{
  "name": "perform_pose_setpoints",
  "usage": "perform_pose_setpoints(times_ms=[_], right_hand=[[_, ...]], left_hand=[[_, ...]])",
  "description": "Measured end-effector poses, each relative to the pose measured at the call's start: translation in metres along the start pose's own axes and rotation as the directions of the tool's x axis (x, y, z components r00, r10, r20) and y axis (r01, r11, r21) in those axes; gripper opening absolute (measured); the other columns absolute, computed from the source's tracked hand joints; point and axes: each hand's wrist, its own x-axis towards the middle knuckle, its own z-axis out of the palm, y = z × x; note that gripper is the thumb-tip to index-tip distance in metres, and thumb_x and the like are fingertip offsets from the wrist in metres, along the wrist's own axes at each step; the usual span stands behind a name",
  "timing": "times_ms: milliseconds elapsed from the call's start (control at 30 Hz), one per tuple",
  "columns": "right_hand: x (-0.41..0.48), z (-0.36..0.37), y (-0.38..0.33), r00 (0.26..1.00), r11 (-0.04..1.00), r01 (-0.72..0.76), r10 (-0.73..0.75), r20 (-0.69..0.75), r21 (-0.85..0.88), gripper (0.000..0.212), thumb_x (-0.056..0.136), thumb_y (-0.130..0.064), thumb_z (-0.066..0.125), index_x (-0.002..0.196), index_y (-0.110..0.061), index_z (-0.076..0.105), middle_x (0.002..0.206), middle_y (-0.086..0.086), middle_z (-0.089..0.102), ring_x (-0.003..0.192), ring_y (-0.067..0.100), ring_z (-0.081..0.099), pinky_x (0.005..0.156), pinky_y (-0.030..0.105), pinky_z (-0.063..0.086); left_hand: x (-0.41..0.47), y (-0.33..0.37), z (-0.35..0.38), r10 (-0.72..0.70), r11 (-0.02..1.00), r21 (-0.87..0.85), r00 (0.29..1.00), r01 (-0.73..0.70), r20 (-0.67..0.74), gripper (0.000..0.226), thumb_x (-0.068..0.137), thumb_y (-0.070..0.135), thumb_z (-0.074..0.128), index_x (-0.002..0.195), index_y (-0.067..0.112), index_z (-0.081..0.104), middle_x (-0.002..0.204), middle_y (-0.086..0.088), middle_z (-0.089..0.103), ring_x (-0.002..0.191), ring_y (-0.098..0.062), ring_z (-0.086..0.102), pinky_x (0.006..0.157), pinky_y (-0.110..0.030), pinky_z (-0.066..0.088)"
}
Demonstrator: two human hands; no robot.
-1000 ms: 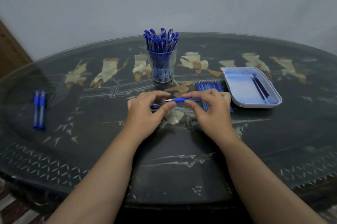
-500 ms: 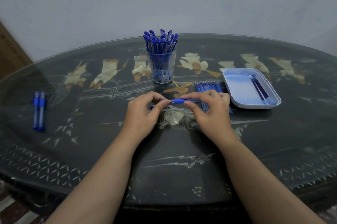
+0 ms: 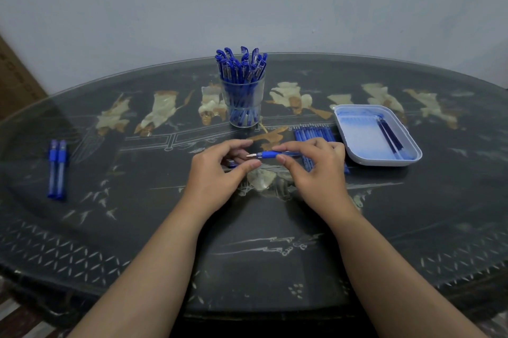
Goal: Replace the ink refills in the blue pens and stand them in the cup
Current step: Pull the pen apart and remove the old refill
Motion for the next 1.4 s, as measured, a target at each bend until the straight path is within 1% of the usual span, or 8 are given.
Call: perform_pose_setpoints(times_ms=[167,333,500,700,833,1067,1167,1400], right_hand=[[0.000,0.000,0.000,1.000,1.000,-0.009,0.009,0.007,0.010,0.017,0.085,-0.040,0.068,0.096,-0.053,0.066,0.086,-0.008,0.056,0.098,0.014,0.033,0.084,0.018,0.028],[0.000,0.001,0.000,1.000,0.999,-0.019,0.019,-0.008,0.035,0.018,0.085,-0.038,0.069,0.096,-0.052,0.067,0.083,-0.010,0.053,0.098,0.016,0.034,0.087,0.024,0.030],[0.001,-0.001,0.001,1.000,0.999,-0.021,0.021,-0.009,0.041,0.018,0.086,-0.038,0.069,0.097,-0.052,0.067,0.085,-0.008,0.055,0.098,0.014,0.033,0.085,0.012,0.028],[0.001,0.001,0.003,1.000,1.000,-0.012,0.012,-0.024,0.026,0.017,0.085,-0.040,0.068,0.098,-0.051,0.067,0.085,-0.008,0.055,0.097,0.014,0.033,0.085,0.011,0.028],[0.001,0.001,0.003,0.999,0.999,-0.012,0.013,-0.031,0.035,0.017,0.085,-0.039,0.069,0.097,-0.052,0.067,0.082,-0.009,0.054,0.097,0.014,0.033,0.086,0.012,0.028],[0.001,0.002,0.004,0.999,1.000,0.007,-0.006,-0.041,0.018,0.020,0.085,-0.040,0.067,0.102,-0.050,0.068,0.083,-0.011,0.053,0.097,0.014,0.034,0.087,0.019,0.031],[0.002,0.003,0.004,0.998,1.000,0.015,-0.015,-0.066,-0.001,0.025,0.085,-0.039,0.068,0.108,-0.048,0.067,0.082,-0.014,0.052,0.095,0.013,0.033,0.087,0.012,0.029],[0.000,0.004,0.002,0.991,1.000,0.029,-0.029,-0.132,-0.005,0.017,0.082,-0.044,0.069,0.098,-0.048,0.070,0.100,-0.016,0.053,0.104,0.015,0.038,0.096,0.036,0.034]], left_hand=[[0.001,0.000,-0.001,-0.020,0.999,-0.041,0.999,0.019,-0.040,0.019,0.081,0.011,0.076,0.085,0.028,0.071,0.078,0.013,0.072,0.074,0.000,0.066,0.073,-0.019,0.050],[0.001,0.001,-0.004,-0.099,0.985,-0.147,0.993,0.089,-0.063,0.015,0.085,0.007,0.071,0.091,0.021,0.073,0.084,0.003,0.072,0.077,-0.005,0.064,0.075,-0.016,0.050],[0.001,-0.002,-0.013,-0.149,0.971,-0.207,0.978,0.117,-0.148,0.019,0.086,0.002,0.068,0.090,0.021,0.072,0.082,0.002,0.066,0.078,-0.009,0.058,0.074,-0.016,0.048],[0.003,-0.008,-0.023,-0.068,0.961,0.255,0.984,0.109,-0.164,0.020,0.076,0.006,0.066,0.074,0.026,0.067,0.079,0.009,0.061,0.073,-0.001,0.055,0.075,-0.016,0.043],[0.000,-0.009,-0.022,-0.110,0.874,0.471,0.993,0.120,-0.049,0.017,0.074,0.018,0.064,0.073,0.034,0.058,0.078,0.012,0.056,0.085,-0.013,0.054,0.090,-0.041,0.045],[0.003,-0.007,-0.021,-0.233,0.910,0.332,0.969,0.248,-0.087,0.017,0.068,0.026,0.064,0.078,0.036,0.055,0.076,0.014,0.061,0.084,-0.005,0.057,0.098,-0.043,0.041],[0.003,-0.008,-0.021,-0.235,0.904,0.346,0.968,0.249,-0.085,0.021,0.071,0.021,0.067,0.079,0.036,0.055,0.077,0.015,0.062,0.083,-0.002,0.057,0.099,-0.041,0.038],[0.002,-0.007,-0.021,-0.229,0.906,0.346,0.970,0.244,-0.084,0.023,0.070,0.018,0.068,0.079,0.035,0.056,0.078,0.016,0.063,0.081,0.006,0.054,0.095,-0.036,0.036]])
